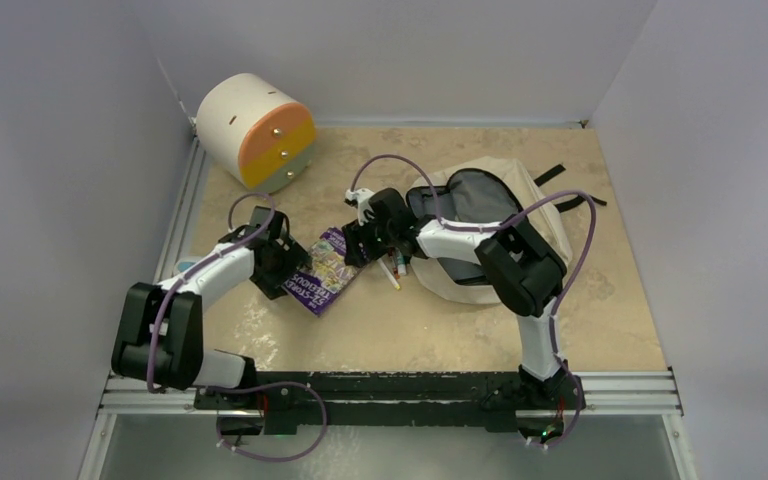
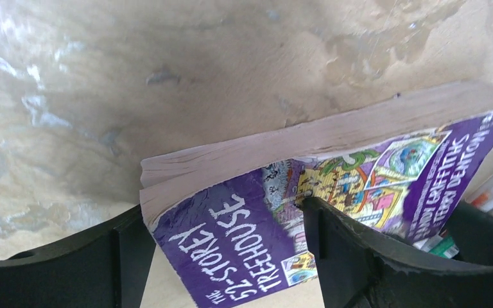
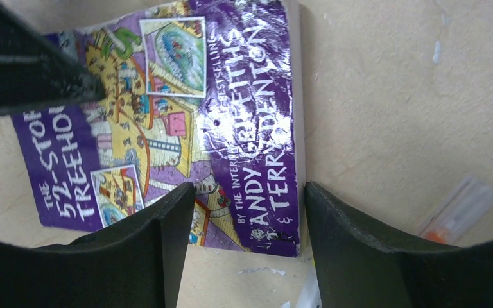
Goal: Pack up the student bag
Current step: Move the book to the center of the board.
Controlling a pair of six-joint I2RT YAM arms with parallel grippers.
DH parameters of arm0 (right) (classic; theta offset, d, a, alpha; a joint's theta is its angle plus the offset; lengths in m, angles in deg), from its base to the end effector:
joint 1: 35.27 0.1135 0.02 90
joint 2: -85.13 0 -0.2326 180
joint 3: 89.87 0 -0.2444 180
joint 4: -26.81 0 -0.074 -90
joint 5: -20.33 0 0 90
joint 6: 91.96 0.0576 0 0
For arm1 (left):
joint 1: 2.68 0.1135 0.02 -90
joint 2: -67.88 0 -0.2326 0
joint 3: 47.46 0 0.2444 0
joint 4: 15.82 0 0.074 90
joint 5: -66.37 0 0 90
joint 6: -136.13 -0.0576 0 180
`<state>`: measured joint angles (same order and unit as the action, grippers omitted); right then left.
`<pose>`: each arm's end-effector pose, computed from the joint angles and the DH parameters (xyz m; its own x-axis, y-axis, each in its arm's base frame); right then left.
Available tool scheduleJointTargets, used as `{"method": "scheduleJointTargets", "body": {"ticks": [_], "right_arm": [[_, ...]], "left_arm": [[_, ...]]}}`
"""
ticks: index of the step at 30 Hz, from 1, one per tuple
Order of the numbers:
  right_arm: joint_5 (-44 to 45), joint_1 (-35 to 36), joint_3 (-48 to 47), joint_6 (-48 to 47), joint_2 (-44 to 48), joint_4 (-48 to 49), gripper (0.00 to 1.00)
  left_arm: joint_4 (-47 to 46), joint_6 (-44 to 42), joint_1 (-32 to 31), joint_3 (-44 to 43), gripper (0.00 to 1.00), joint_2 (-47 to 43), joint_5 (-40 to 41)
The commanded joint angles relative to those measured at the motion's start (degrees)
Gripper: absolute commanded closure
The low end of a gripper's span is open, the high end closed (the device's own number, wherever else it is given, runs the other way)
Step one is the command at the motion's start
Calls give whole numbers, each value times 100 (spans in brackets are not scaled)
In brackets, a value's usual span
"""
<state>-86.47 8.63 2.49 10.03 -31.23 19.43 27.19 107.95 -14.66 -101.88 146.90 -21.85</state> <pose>0.3069 0.3184 0.1284 -0.5881 -0.2900 -0.7550 -0.7257 0.6012 0.3344 0.2430 -0.0497 0.1184 -0.5998 -0.7734 -0.2052 -0.7048 0.6321 -0.3222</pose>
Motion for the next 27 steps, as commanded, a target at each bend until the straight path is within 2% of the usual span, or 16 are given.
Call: {"method": "scheduleJointTargets", "body": {"ticks": [1, 8, 14, 19, 22, 27], "right_arm": [[-400, 345, 297, 413, 270, 37, 35], [205, 379, 266, 618, 323, -93, 34], [1060, 335, -108, 738, 258, -199, 29], [948, 170, -473, 750, 85, -230, 24], [716, 96, -775, 635, -138, -344, 20], [568, 38, -1274, 492, -561, -560, 20]], "left_arm": [[-754, -306, 150, -330, 20, 417, 301], [-533, -726, 452, -816, 20, 614, 326], [-88, -979, 492, -681, 19, 96, 415], [113, -1057, 493, -309, 17, -668, 364], [-110, -1072, 491, 63, 17, -1192, 177], [-461, -1024, 495, 554, 15, -1760, -131]]}}
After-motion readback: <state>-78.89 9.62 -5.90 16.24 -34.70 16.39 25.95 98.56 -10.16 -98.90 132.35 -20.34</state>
